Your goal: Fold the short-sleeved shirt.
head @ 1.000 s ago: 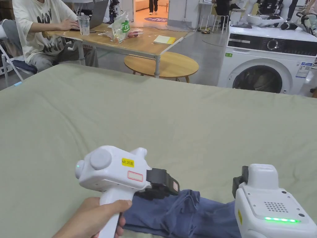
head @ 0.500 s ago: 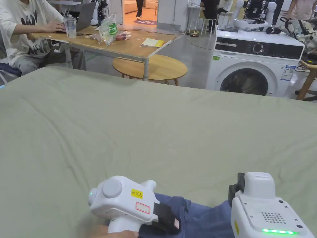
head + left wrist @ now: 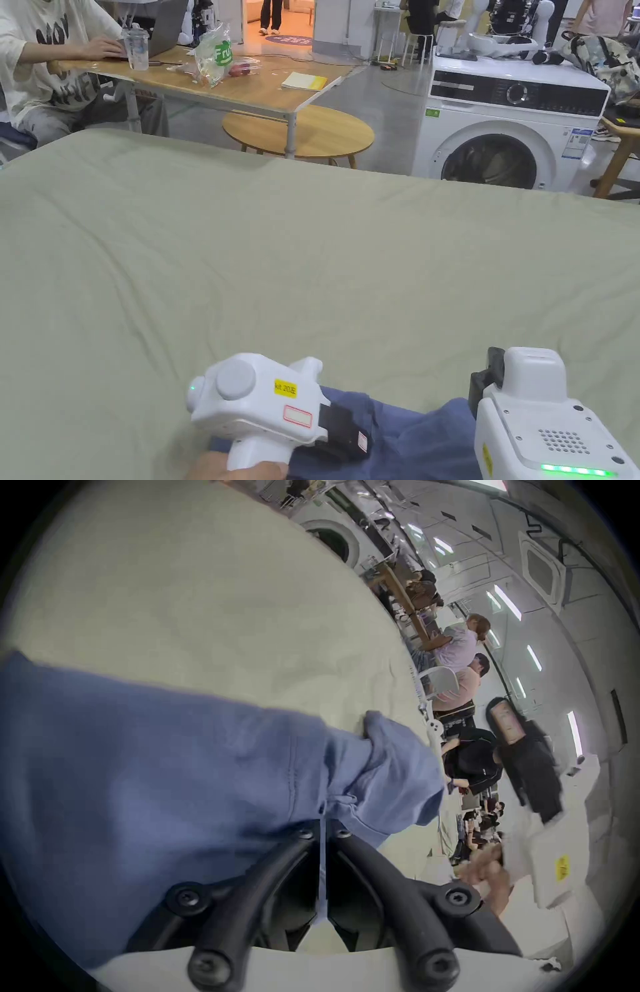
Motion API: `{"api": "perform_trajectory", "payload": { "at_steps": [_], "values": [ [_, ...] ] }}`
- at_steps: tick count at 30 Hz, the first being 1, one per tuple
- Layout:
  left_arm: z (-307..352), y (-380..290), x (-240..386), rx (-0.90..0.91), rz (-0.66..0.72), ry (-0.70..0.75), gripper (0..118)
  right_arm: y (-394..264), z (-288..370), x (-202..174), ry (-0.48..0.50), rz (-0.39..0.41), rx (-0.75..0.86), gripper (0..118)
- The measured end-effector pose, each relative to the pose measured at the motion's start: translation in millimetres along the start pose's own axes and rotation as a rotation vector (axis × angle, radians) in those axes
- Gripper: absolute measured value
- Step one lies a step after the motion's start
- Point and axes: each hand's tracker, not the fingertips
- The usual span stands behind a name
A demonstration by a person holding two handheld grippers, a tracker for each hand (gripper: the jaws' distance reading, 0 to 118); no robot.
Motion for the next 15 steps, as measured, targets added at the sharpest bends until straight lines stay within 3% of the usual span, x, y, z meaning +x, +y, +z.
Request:
{"api": "perform_trajectory", "payload": {
  "at_steps": [3,4,6,7,13,15],
  "values": [
    [55,6,-11,0.073,-0.016,0.006,0,4,0,-2,0.009,-0.009,0.014,0],
    [72,7,-17,0.101,-0.013,0.022,12,6,-1,-4,0.013,-0.007,0.017,0],
    [101,12,-38,0.145,0.008,0.063,50,9,-1,-7,0.023,-0.004,0.024,0],
    [116,12,-49,0.167,0.036,0.087,63,10,-2,-9,0.026,-0.001,0.026,0],
    [135,6,-101,0.142,0.087,0.105,64,12,-4,-20,0.056,-0.001,0.028,0],
    [122,0,-114,0.112,0.149,0.036,64,12,-4,-22,0.058,-0.001,0.028,0]
  ]
}}
